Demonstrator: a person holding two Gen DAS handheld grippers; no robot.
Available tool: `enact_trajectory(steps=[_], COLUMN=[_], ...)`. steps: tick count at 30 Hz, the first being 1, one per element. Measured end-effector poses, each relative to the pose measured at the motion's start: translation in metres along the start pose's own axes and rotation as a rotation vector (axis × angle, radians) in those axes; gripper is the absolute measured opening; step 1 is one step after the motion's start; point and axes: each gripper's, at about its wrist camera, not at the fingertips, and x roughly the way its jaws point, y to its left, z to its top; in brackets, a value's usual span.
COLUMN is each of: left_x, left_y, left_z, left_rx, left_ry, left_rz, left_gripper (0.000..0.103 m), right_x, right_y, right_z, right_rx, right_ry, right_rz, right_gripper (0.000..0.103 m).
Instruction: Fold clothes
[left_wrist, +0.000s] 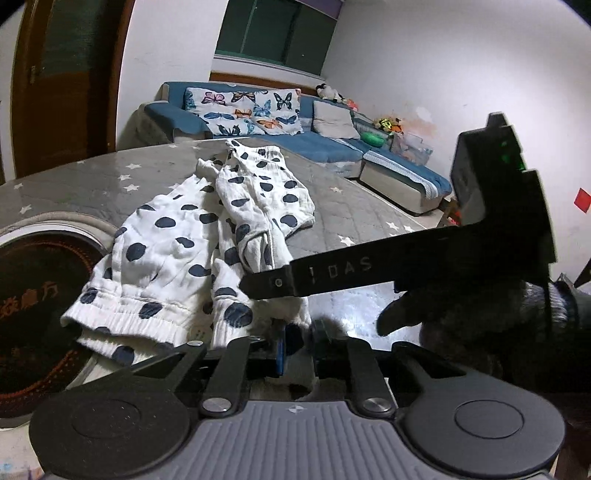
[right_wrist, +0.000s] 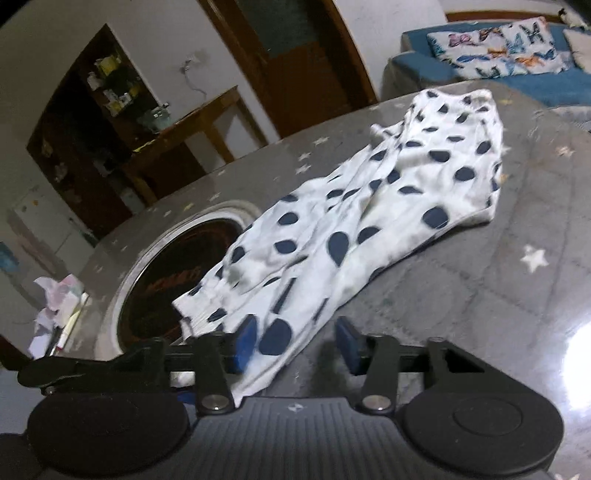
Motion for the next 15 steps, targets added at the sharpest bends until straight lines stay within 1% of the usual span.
enact_trajectory(steps=[1,3,4,6,9,11,12,14,15], left_x=[-0.004,-0.013,-0.018,-0.024,-0.022,-0.014,-0.009,0.001,0.006], left_y=[0.002,0.010,0.014,0.026,0.048,0.063,0.071,0.084,0.088], left_z=[0.000,0.002,0.004,0.010,0.020,0.026,0.027,0.029,0.029], left_rx=[0.001,-0.007,-0.012,-0.027,-0.074,-0.098,-0.110,-0.129,-0.134], left_ry=[-0.003,-0.019,-0.030,-0.054,-0.072,-0.067,-0.058,-0.034,-0.022], left_rz=[0.003,0.012,0.030,0.083,0.198,0.279,0.315,0.355,0.366], left_gripper=[0.019,0.023,0.025,0.024,0.025,0.033,0.035,0.043,0.044], right_x=[0.000,-0.004,-0.006,-0.013,-0.024,-0.033,-0.037,-0.044,-0.047], right_y=[0.000,-0.001,-0.001,-0.004,-0.008,-0.013,-0.015,-0.018,-0.020], right_z=[-0.001,-0.003,-0.003,-0.004,-0.006,-0.009,-0.010,-0.011,-0.011], right_rx=[0.002,-0.004,-0.007,-0.013,-0.024,-0.026,-0.028,-0.031,-0.029], right_ry=[-0.003,-0.017,-0.024,-0.032,-0.037,-0.040,-0.042,-0.046,-0.048], right_rz=[0.004,-0.010,-0.019,-0.036,-0.068,-0.085,-0.094,-0.109,-0.114], right_gripper=[0.020,0.014,0.012,0.008,0.008,0.008,0.008,0.008,0.008])
